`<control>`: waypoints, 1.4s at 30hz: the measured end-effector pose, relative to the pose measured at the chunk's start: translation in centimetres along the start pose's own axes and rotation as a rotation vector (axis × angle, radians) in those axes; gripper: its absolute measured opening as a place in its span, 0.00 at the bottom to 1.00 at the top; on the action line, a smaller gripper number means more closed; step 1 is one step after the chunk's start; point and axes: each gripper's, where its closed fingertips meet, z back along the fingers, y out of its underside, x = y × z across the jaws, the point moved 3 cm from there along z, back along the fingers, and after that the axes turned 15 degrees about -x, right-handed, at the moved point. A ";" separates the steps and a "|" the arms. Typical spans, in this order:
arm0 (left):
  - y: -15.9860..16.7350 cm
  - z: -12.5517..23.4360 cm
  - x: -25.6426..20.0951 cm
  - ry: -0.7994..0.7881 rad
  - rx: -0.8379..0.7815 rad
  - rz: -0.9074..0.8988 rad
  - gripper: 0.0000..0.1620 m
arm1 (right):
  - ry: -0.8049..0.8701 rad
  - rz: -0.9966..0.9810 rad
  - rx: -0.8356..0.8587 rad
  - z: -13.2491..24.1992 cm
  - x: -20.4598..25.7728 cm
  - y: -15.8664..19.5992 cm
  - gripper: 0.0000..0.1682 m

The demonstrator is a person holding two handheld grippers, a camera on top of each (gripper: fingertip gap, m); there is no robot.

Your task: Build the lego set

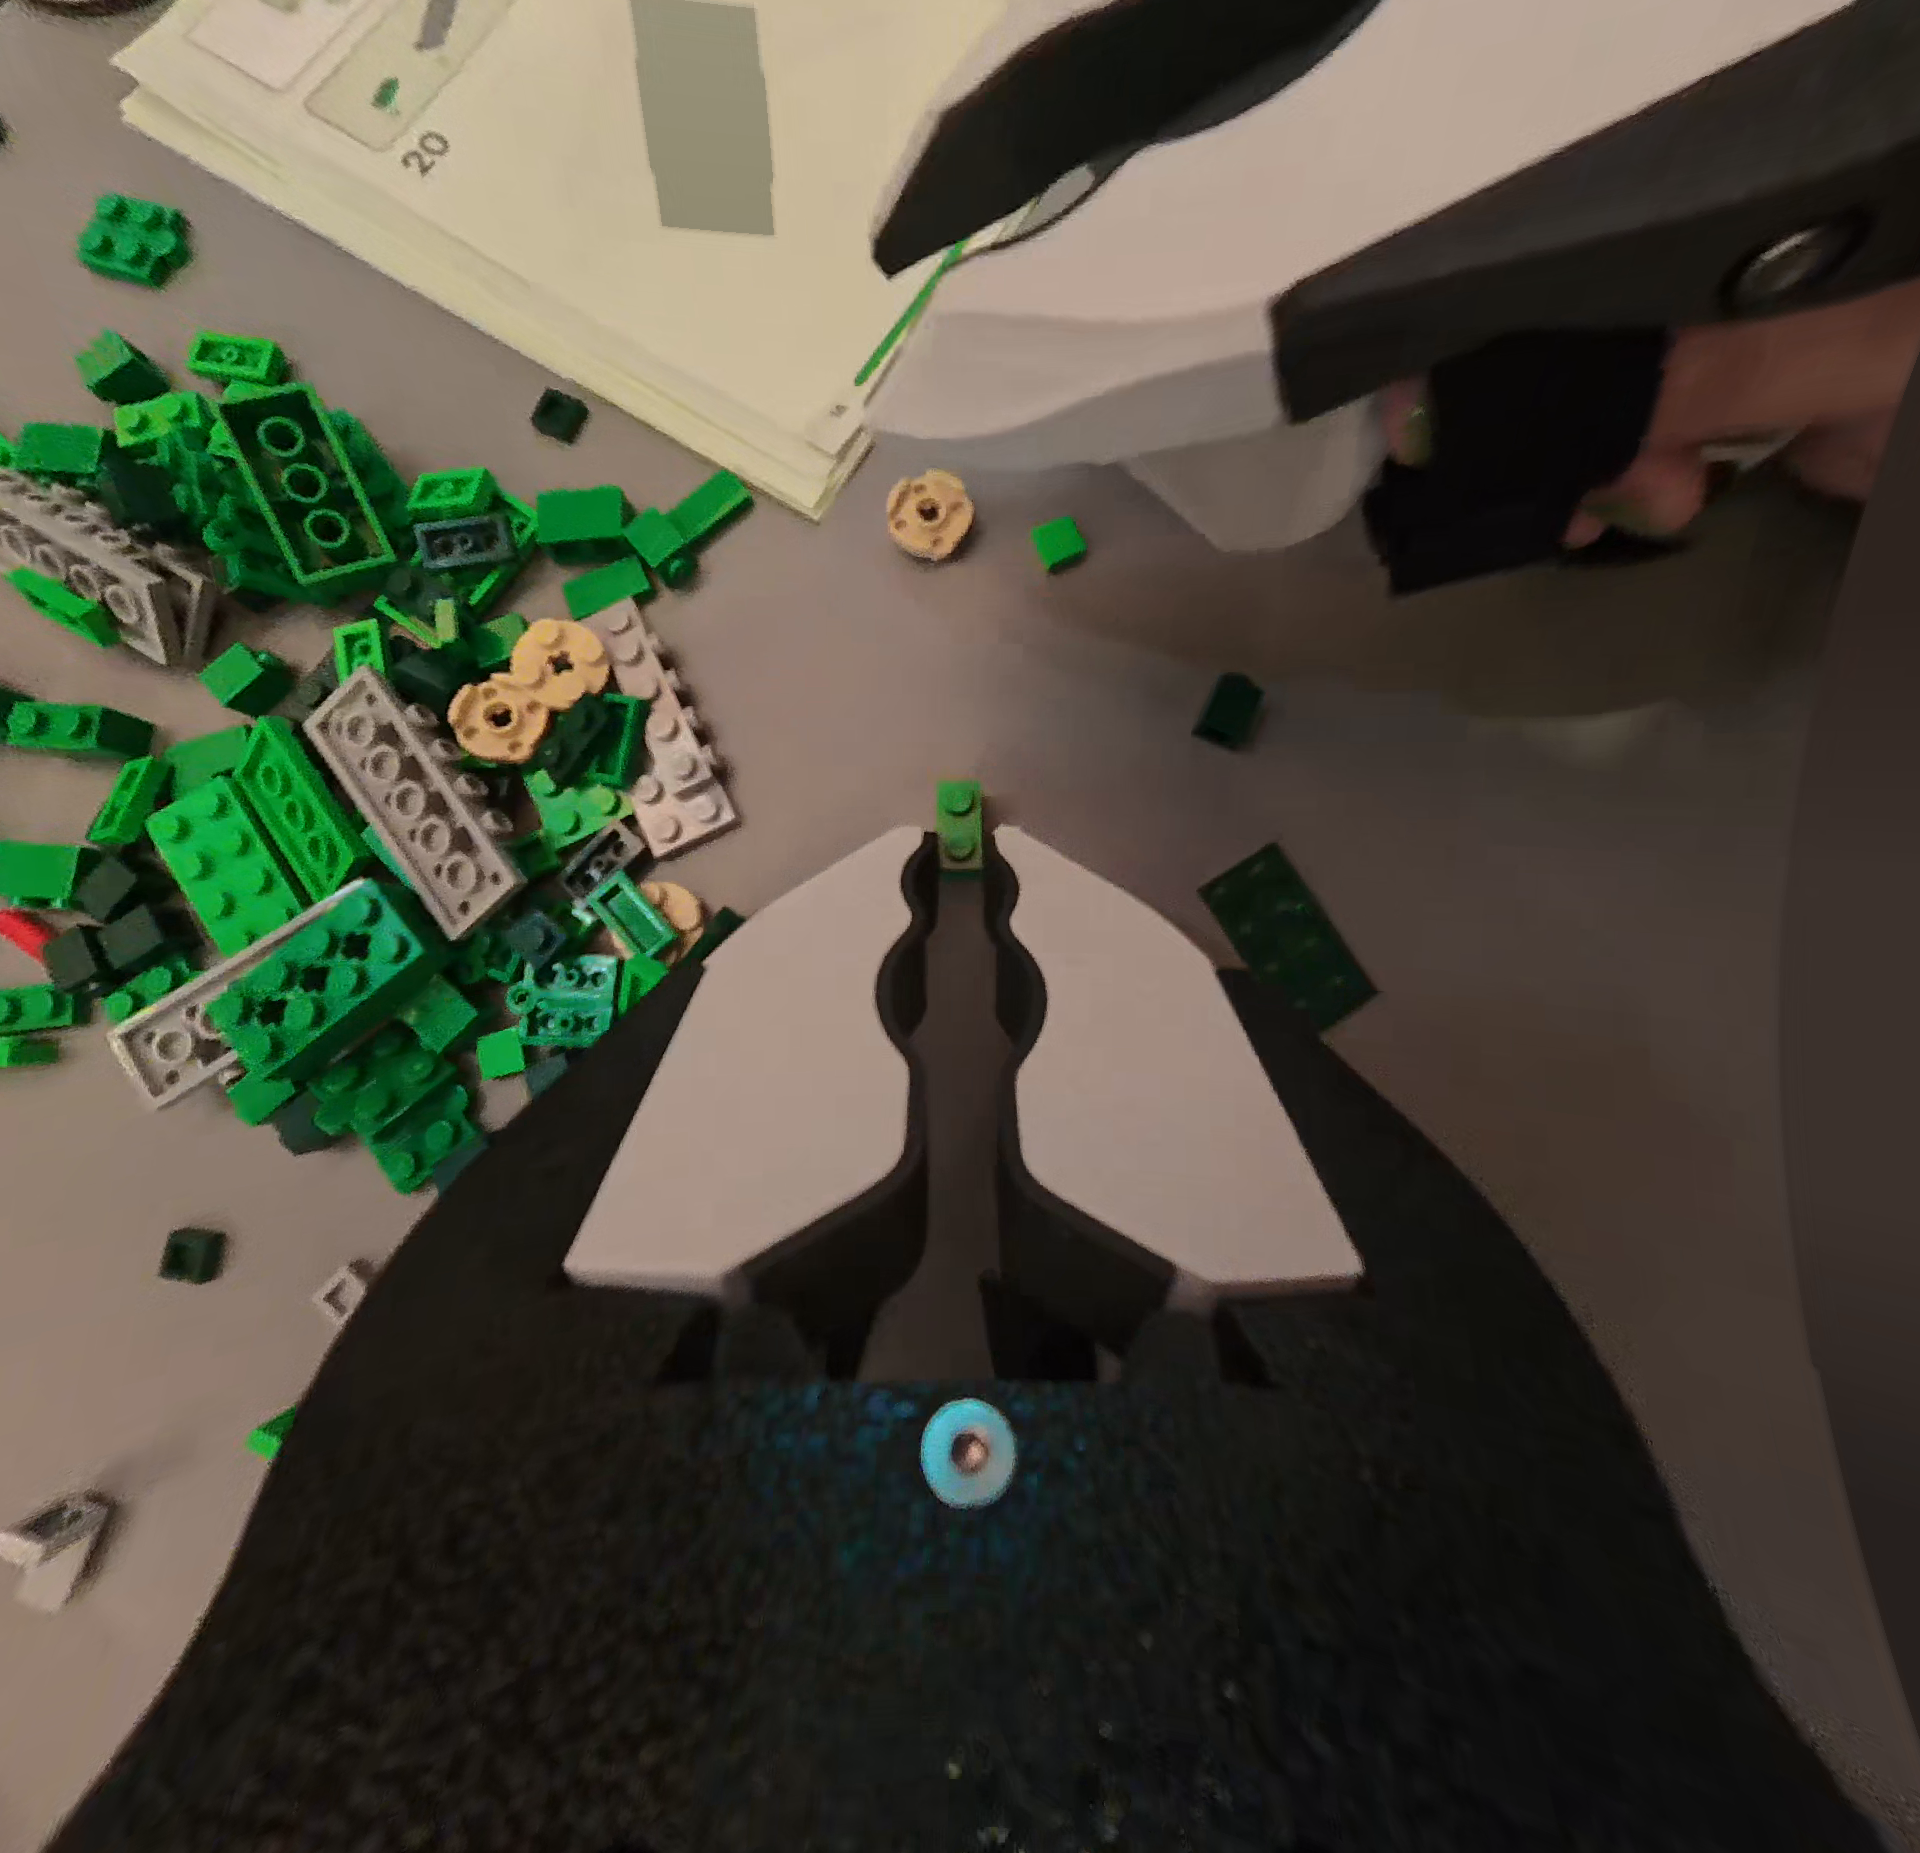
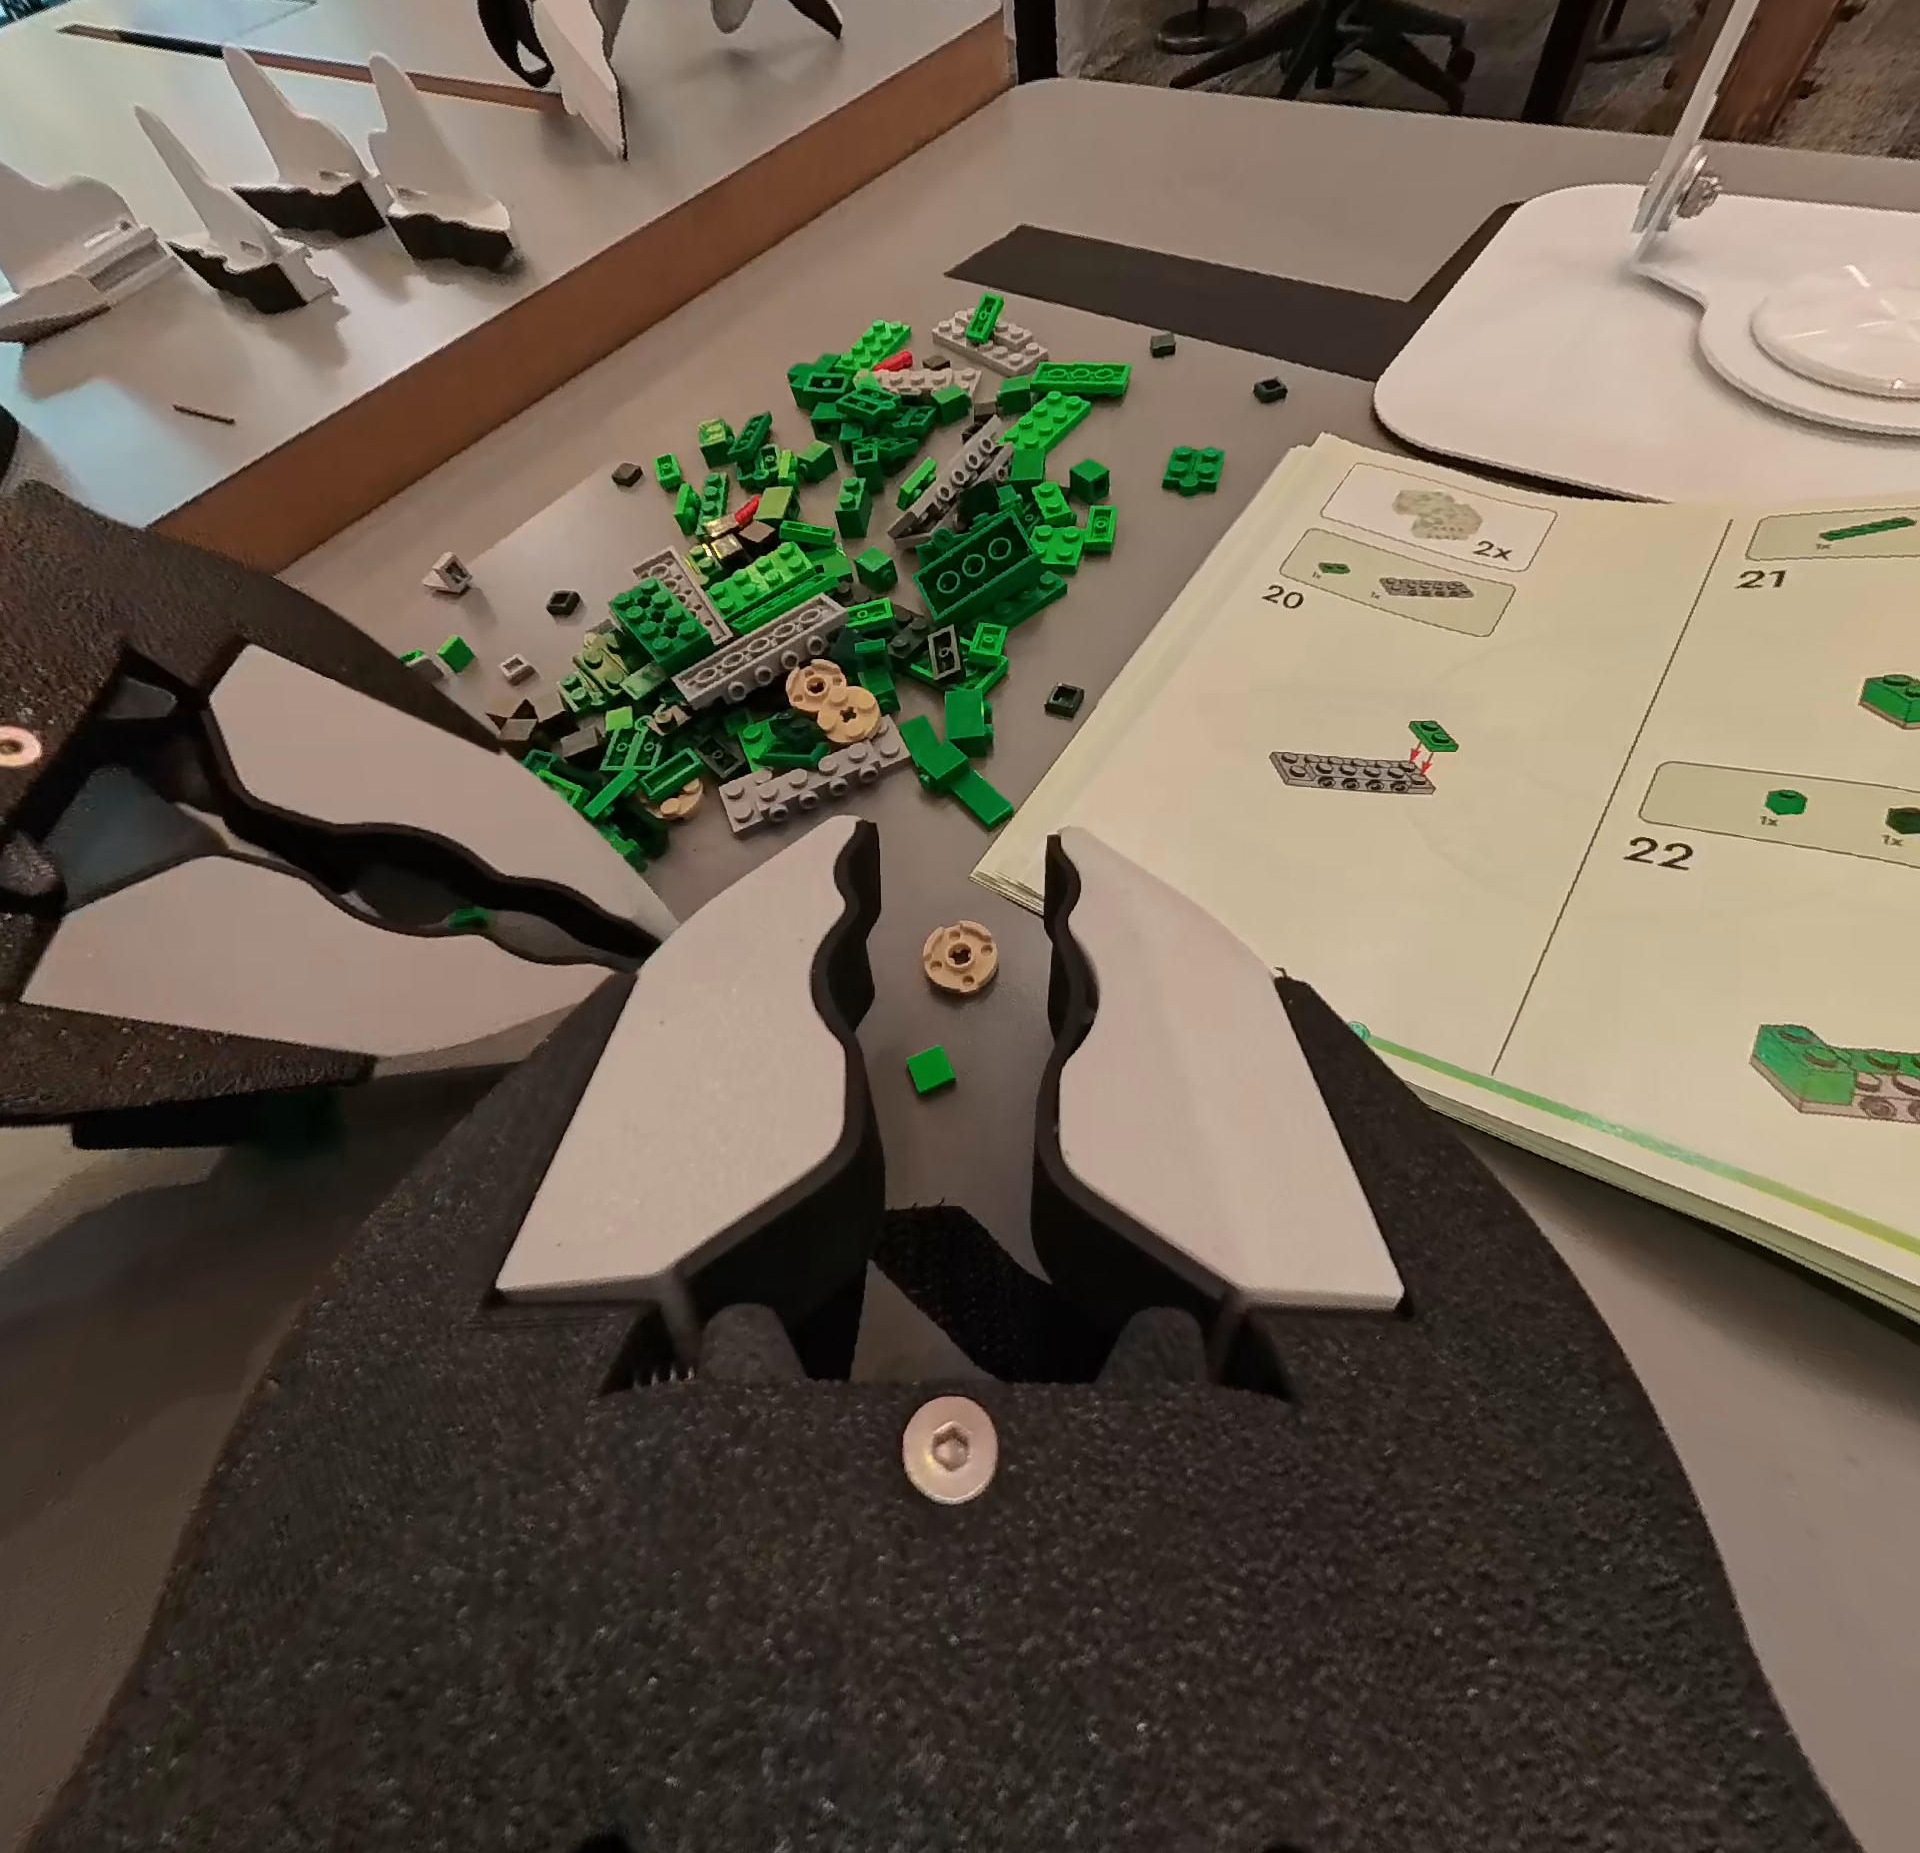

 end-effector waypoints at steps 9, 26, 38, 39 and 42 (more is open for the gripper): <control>0.0 0.0 -0.2 0.025 -0.005 0.011 0.05 | -0.002 0.001 0.003 0.0 0.0 0.0 0.18; -0.9 -0.4 -0.8 0.042 -0.089 -0.029 0.23 | 0.005 0.002 0.018 -0.1 0.0 0.2 0.18; -1.6 0.2 -0.4 0.039 -0.156 -0.008 0.22 | 0.002 0.009 0.020 -0.1 0.1 0.2 0.18; -1.7 0.4 -0.4 0.039 -0.162 -0.001 0.22 | 0.002 0.009 0.020 -0.1 0.1 0.2 0.18; -1.7 1.6 0.6 0.009 -0.171 0.043 0.19 | 0.001 0.008 0.021 -0.1 0.1 0.2 0.18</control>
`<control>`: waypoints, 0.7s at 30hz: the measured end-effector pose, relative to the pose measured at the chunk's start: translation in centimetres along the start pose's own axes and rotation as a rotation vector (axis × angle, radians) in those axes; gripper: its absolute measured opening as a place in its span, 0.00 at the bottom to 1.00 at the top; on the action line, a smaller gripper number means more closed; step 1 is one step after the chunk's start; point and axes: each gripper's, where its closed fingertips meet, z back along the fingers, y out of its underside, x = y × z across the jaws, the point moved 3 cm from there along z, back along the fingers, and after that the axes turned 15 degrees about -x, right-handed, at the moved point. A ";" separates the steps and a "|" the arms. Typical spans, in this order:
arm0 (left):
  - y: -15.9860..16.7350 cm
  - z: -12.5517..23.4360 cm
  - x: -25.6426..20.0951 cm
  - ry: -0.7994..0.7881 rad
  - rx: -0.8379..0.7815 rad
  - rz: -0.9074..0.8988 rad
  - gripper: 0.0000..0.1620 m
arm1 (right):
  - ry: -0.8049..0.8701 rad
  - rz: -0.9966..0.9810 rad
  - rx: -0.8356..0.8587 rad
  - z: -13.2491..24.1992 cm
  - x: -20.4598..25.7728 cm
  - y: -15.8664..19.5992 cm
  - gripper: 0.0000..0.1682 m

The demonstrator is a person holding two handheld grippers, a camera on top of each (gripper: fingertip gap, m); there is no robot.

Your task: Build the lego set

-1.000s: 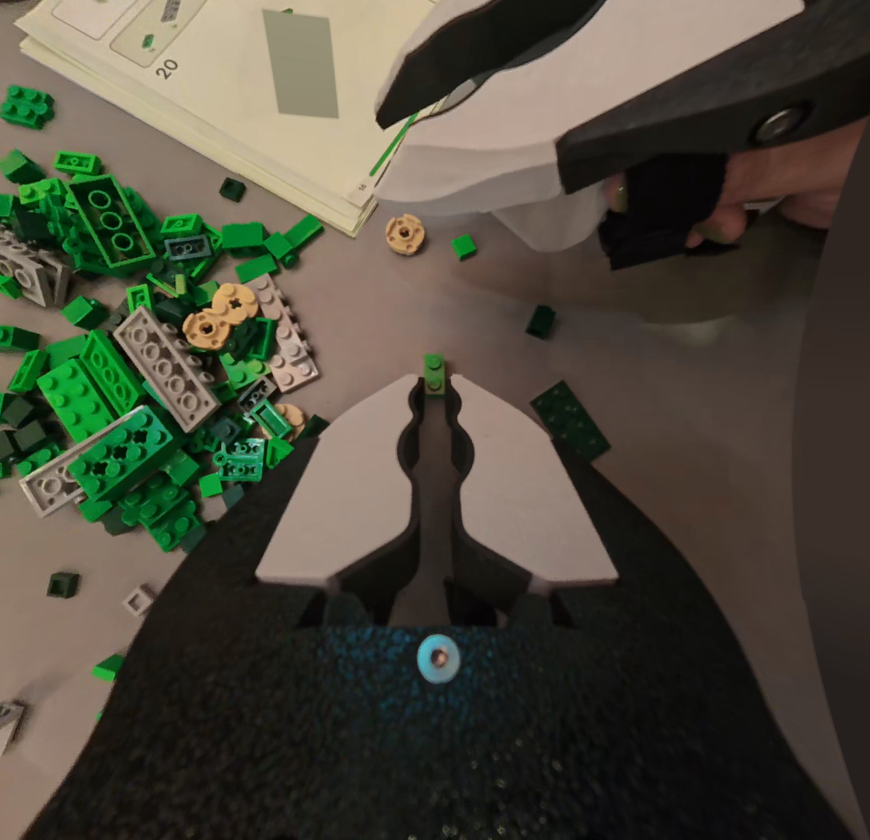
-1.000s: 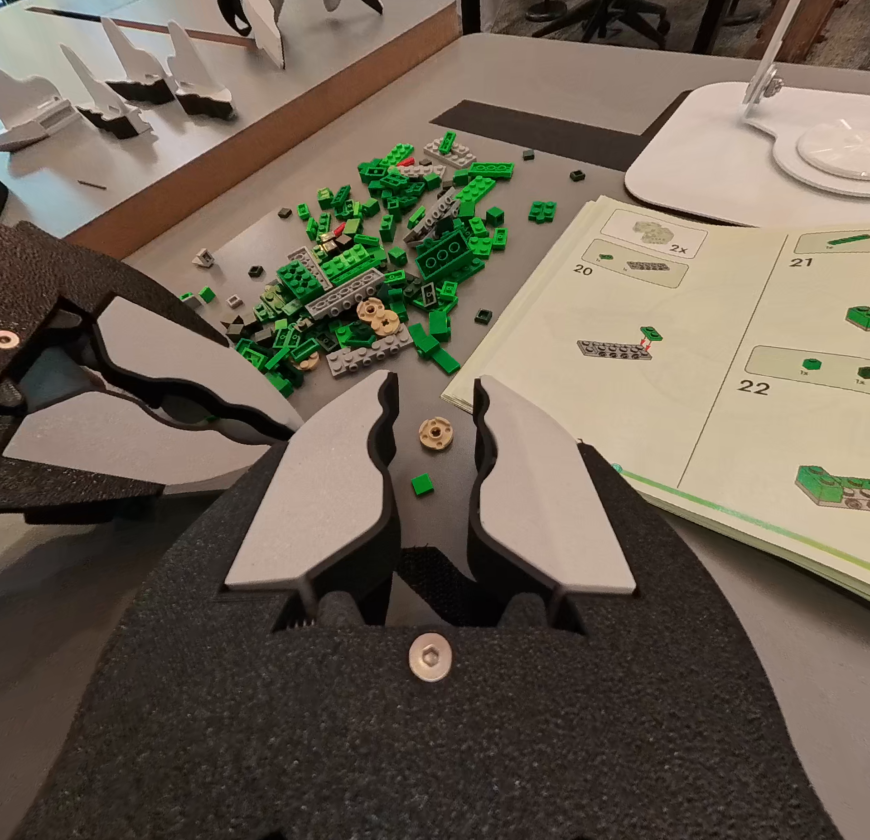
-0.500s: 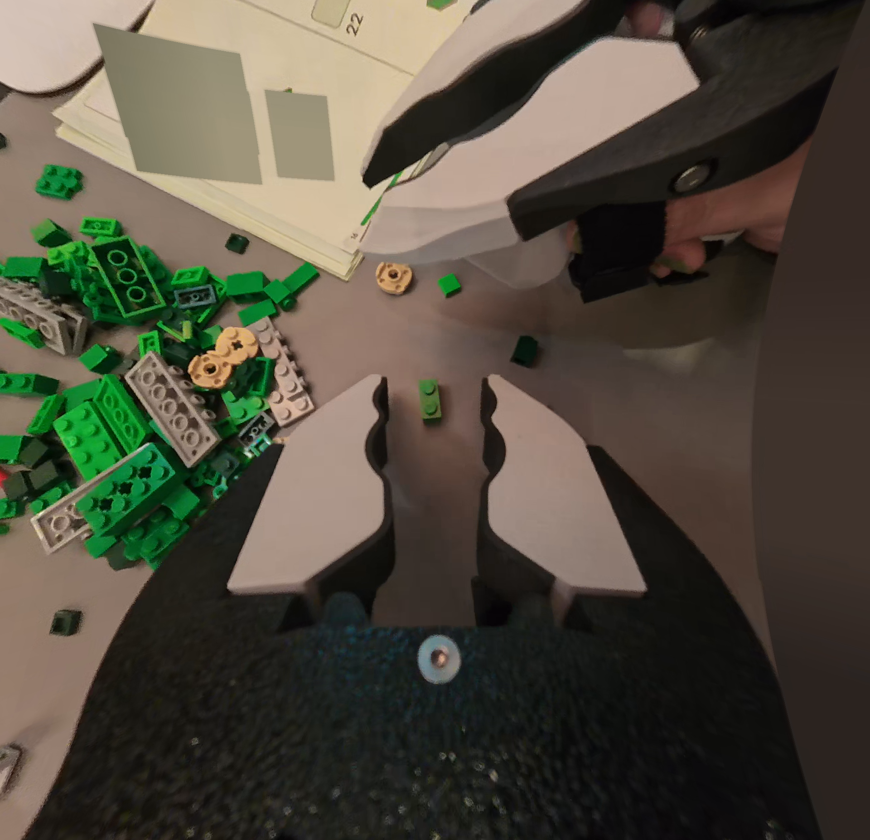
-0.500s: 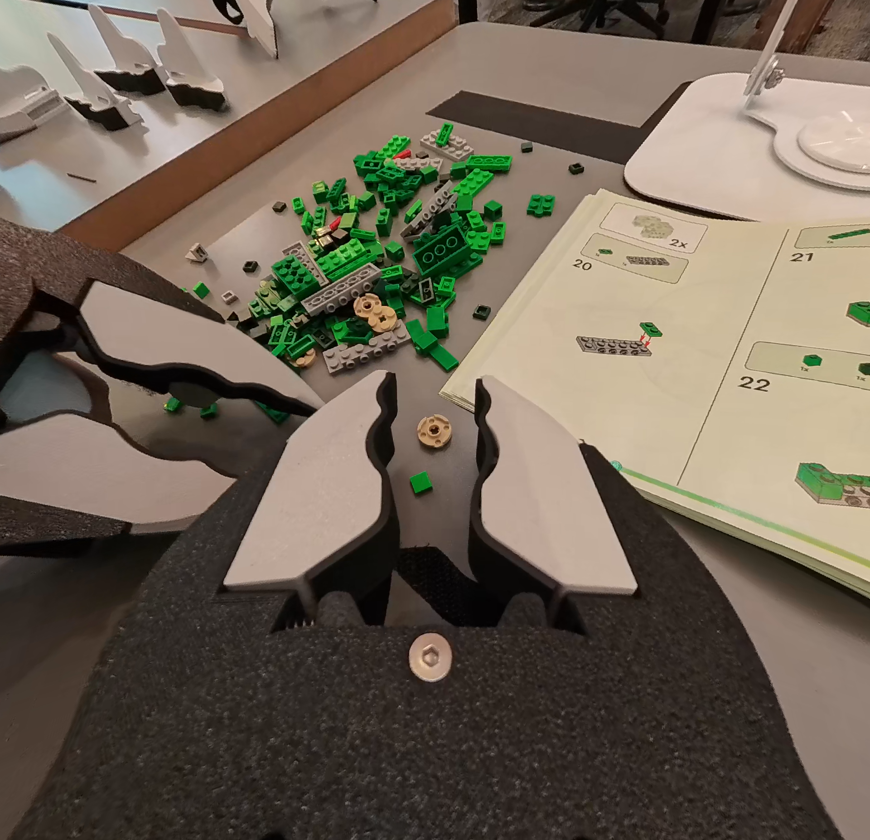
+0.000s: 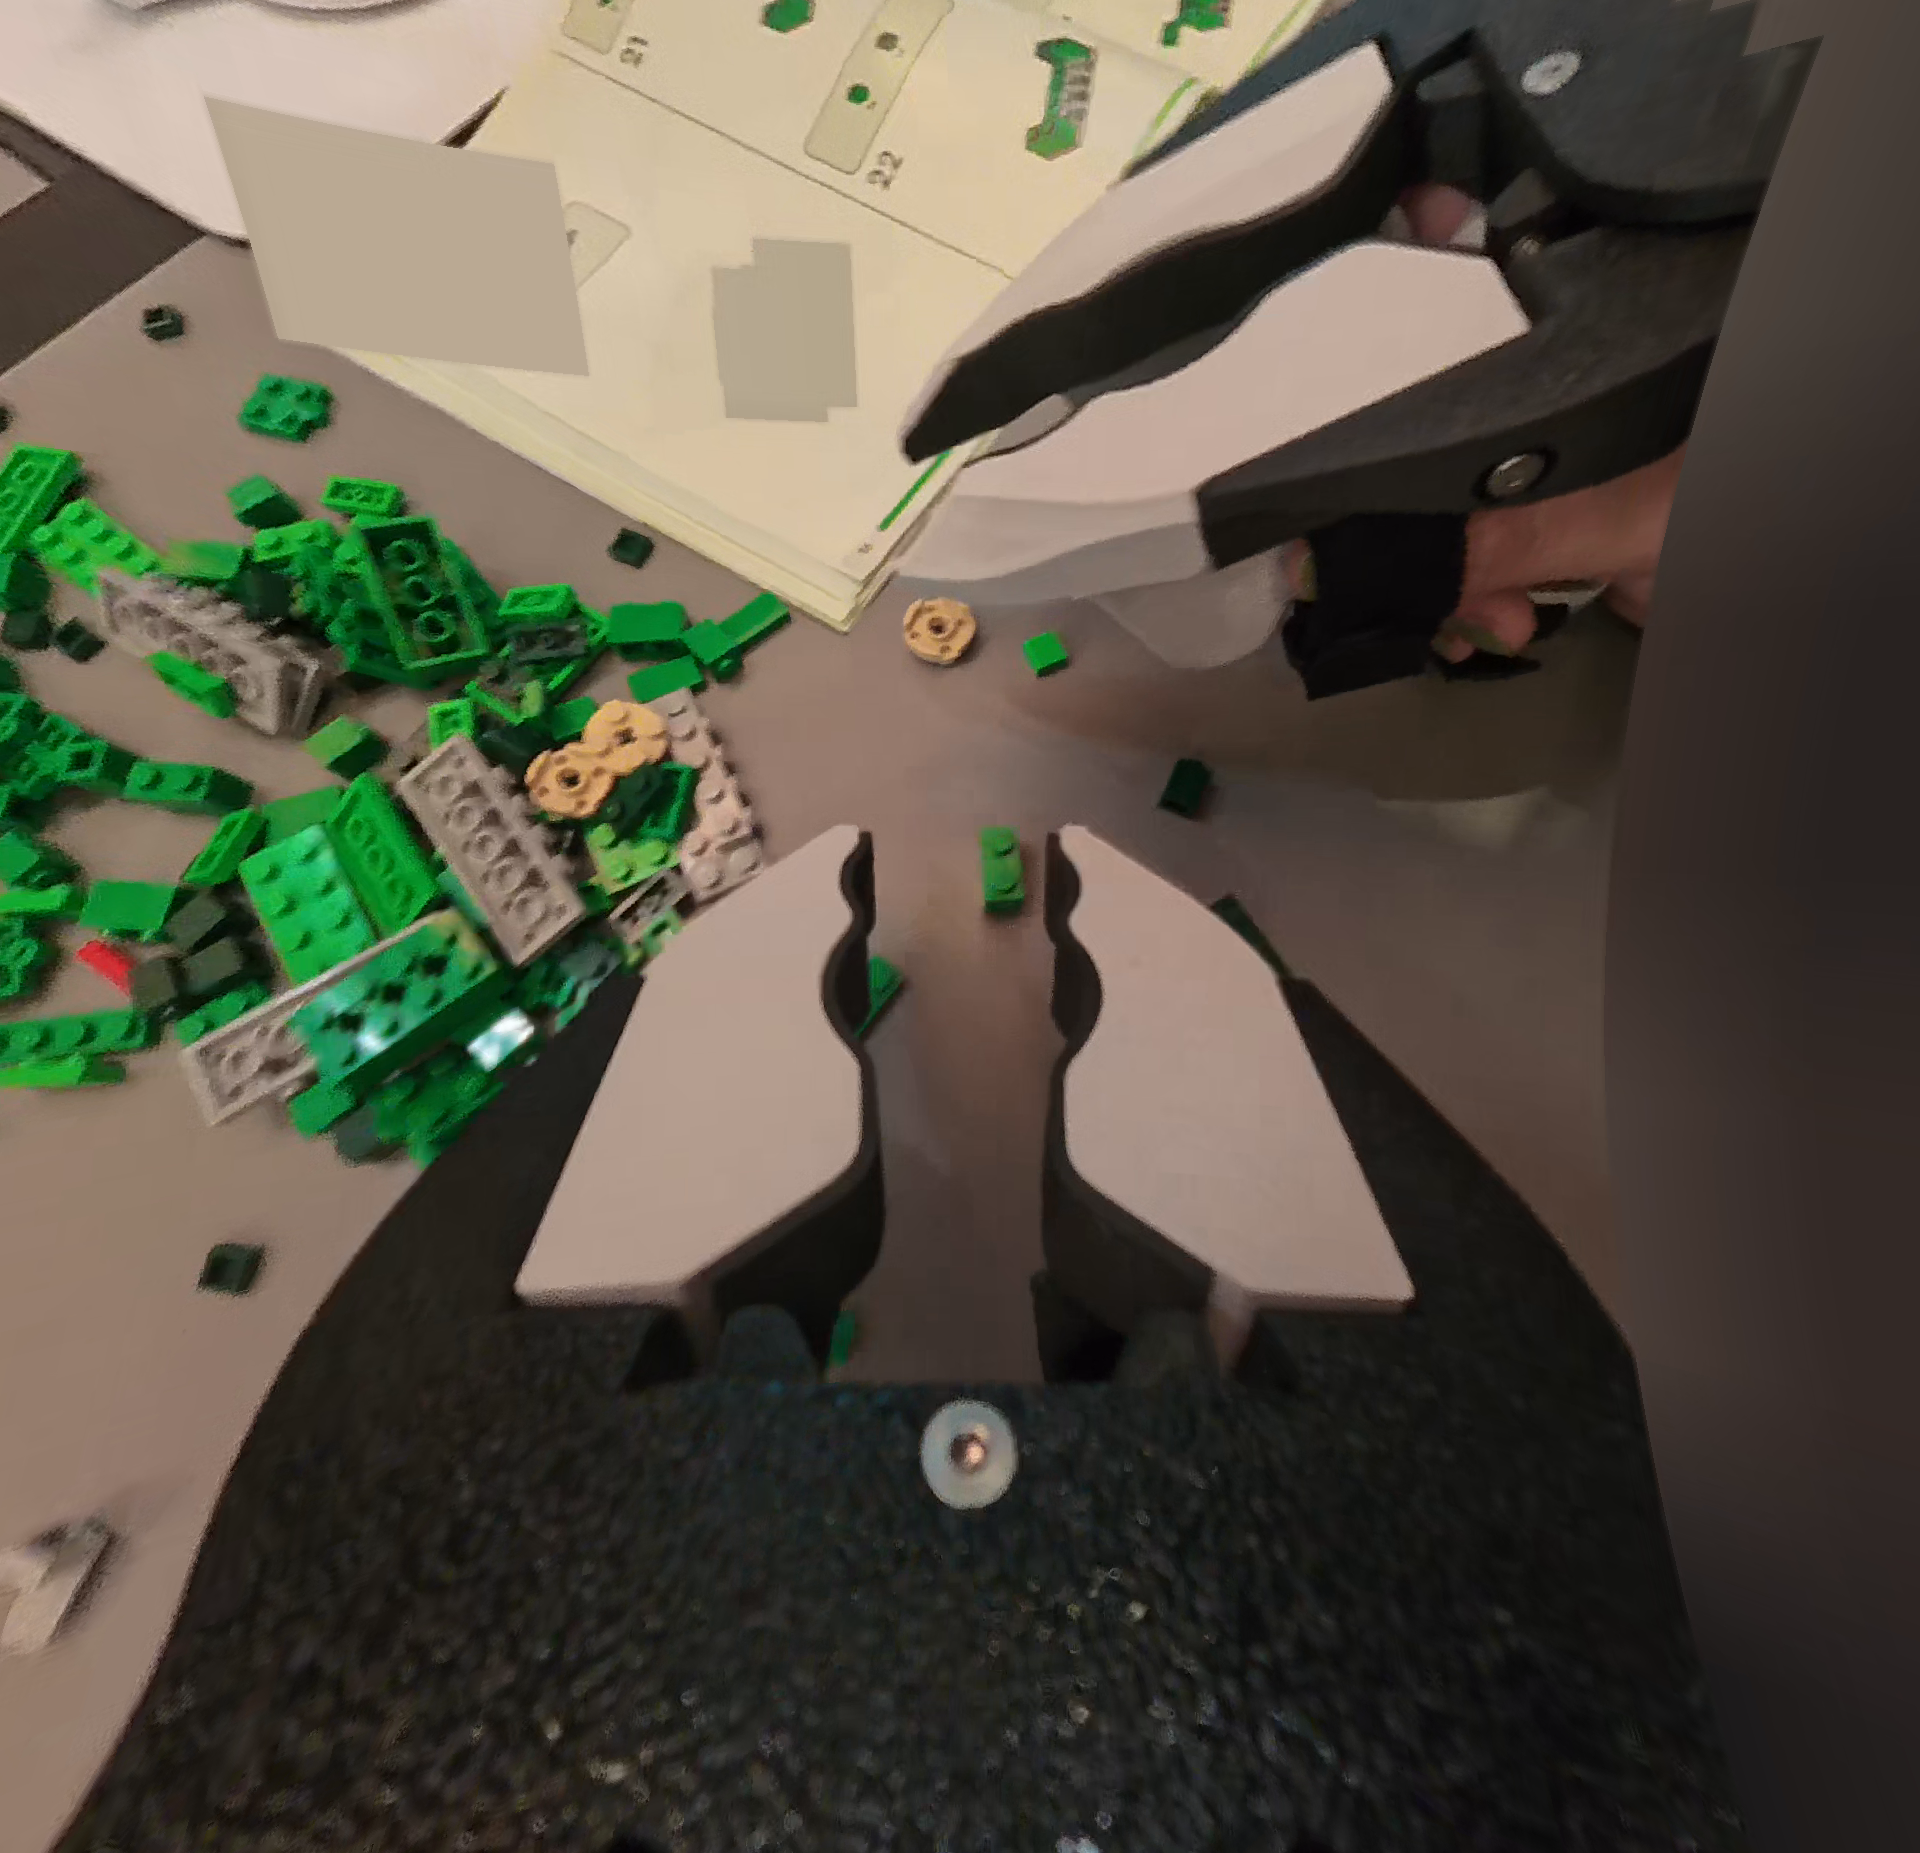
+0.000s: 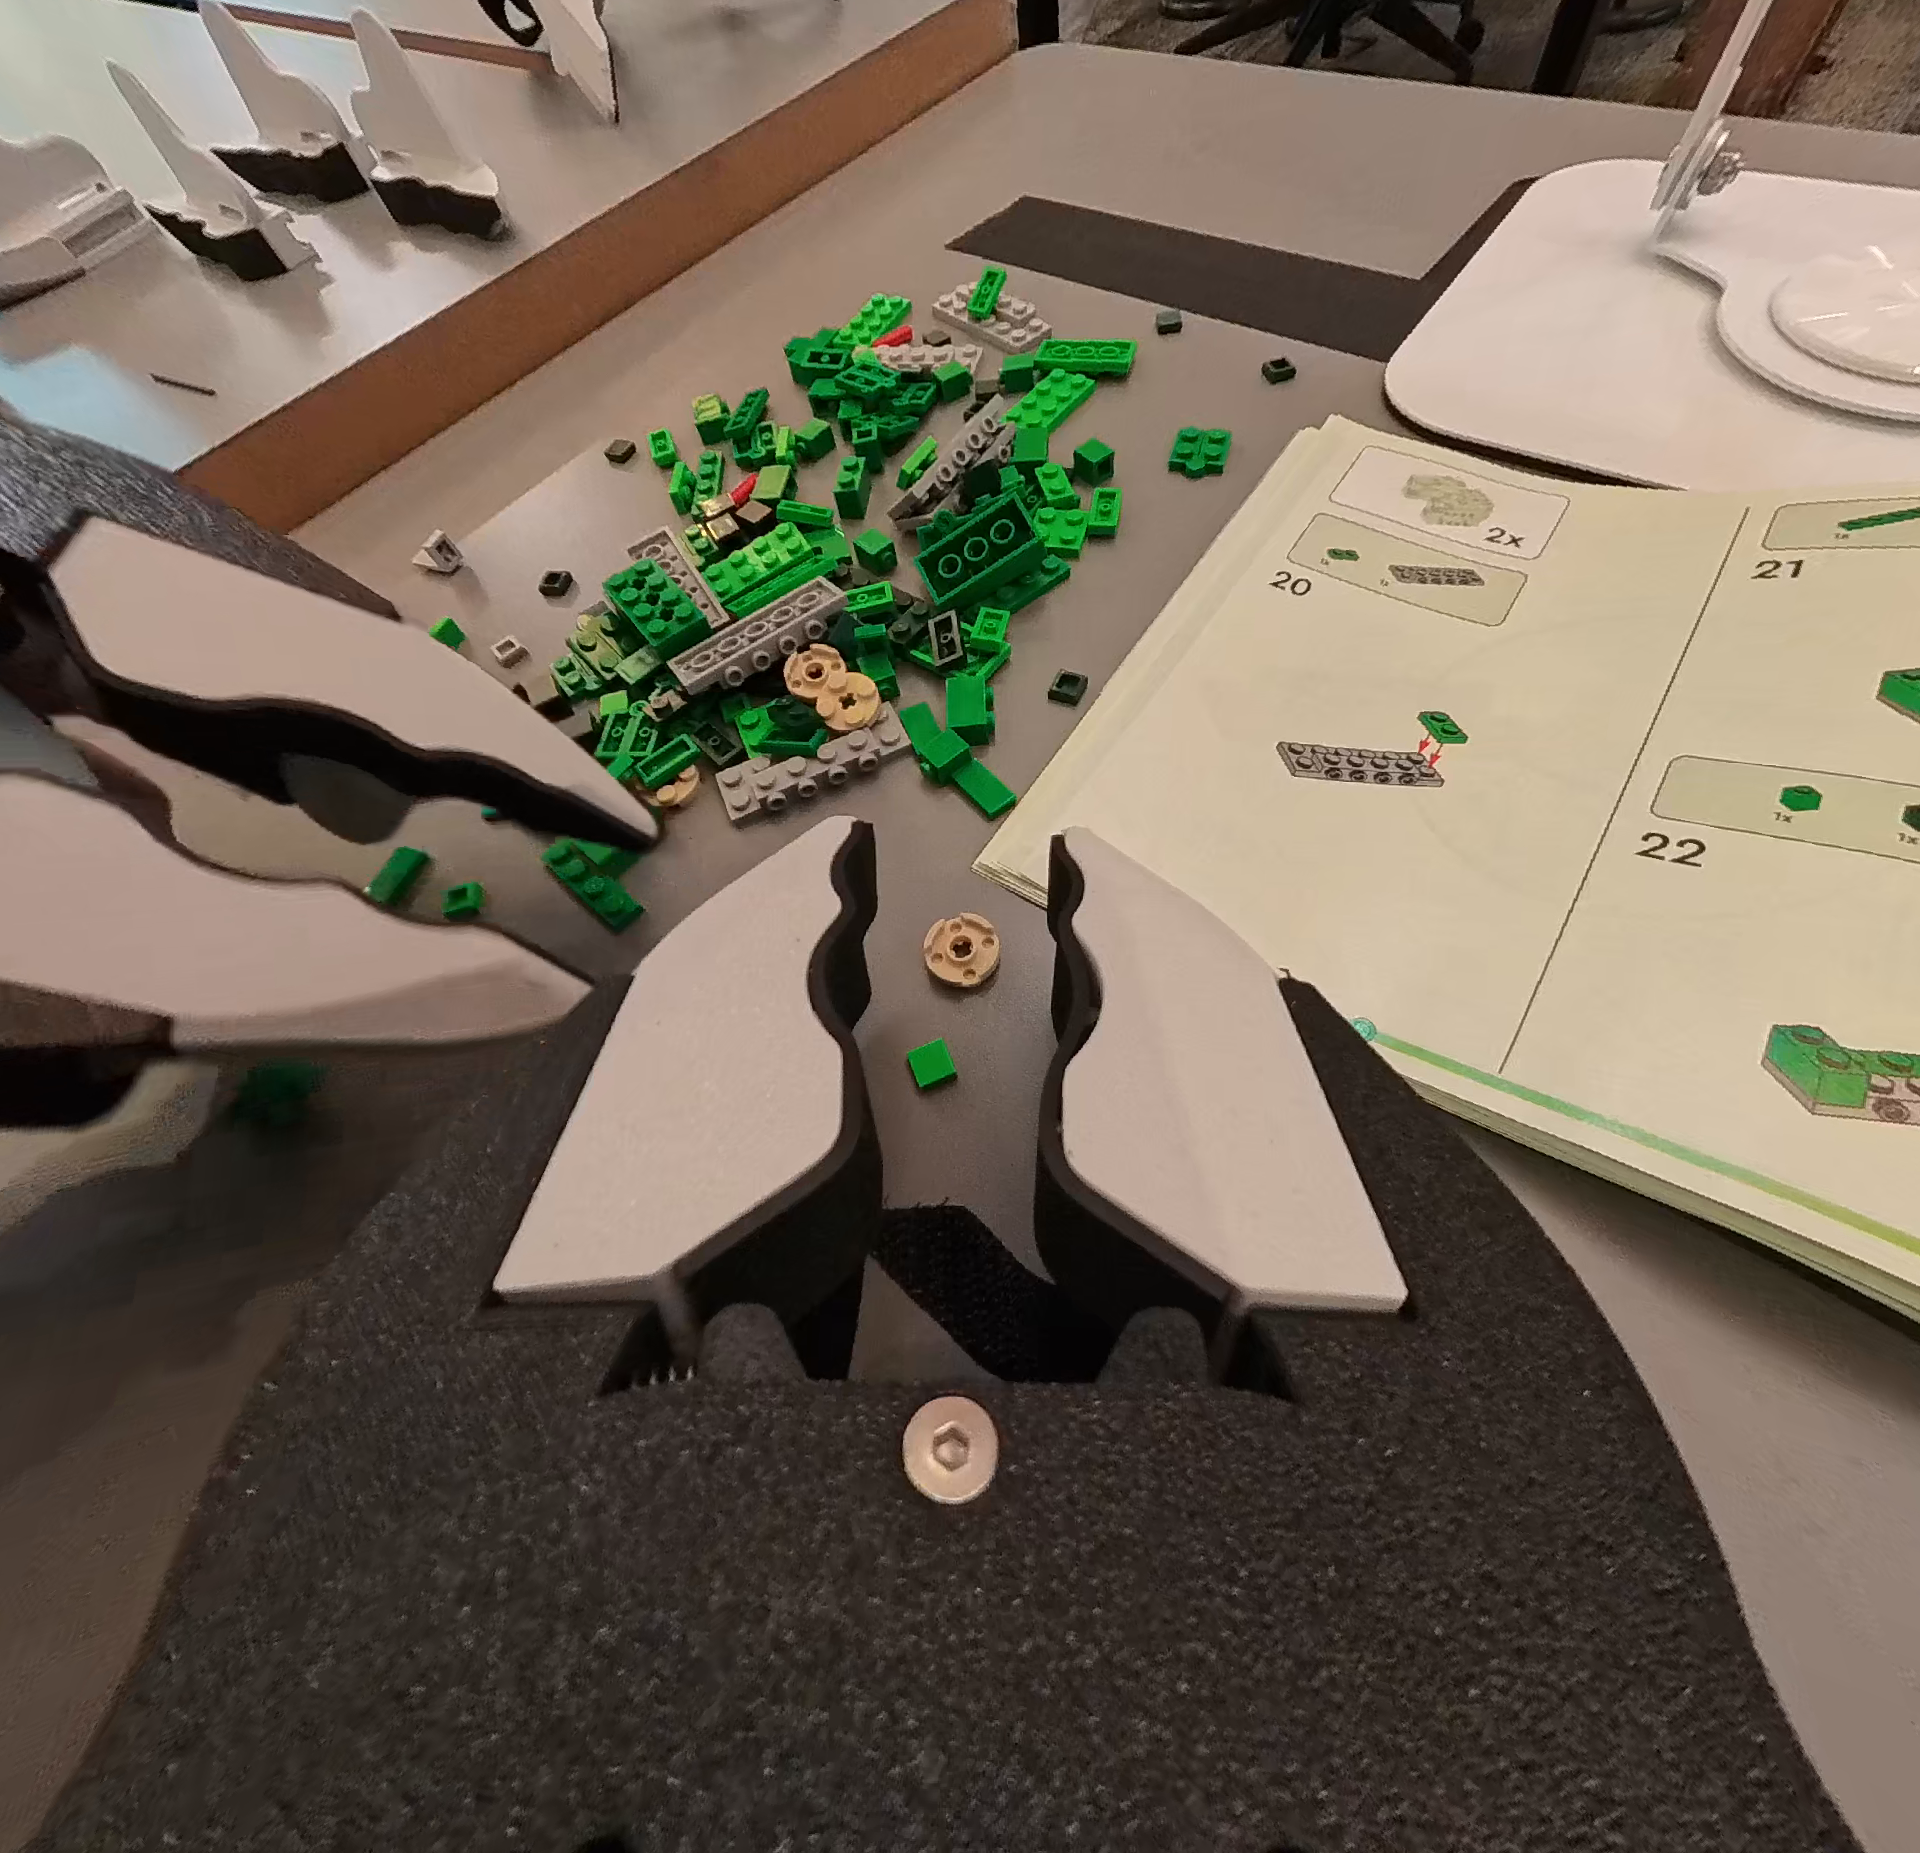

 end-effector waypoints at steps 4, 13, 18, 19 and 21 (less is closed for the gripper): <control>0.4 3.3 3.2 -0.151 0.001 0.062 0.17 | -0.002 0.002 0.005 0.0 0.0 0.0 0.18; 1.8 7.7 6.4 -0.330 0.014 0.107 0.17 | -0.009 0.002 0.008 -0.1 0.1 0.1 0.19; 1.9 7.2 6.6 -0.344 0.016 0.109 0.14 | -0.010 0.016 0.010 -0.1 0.2 0.1 0.19; 2.3 7.3 6.9 -0.368 0.049 0.096 0.13 | -0.009 0.022 0.011 -0.1 0.2 0.1 0.19; 3.2 7.7 7.6 -0.425 0.122 0.057 0.09 | -0.007 0.037 0.016 -0.1 0.3 0.2 0.19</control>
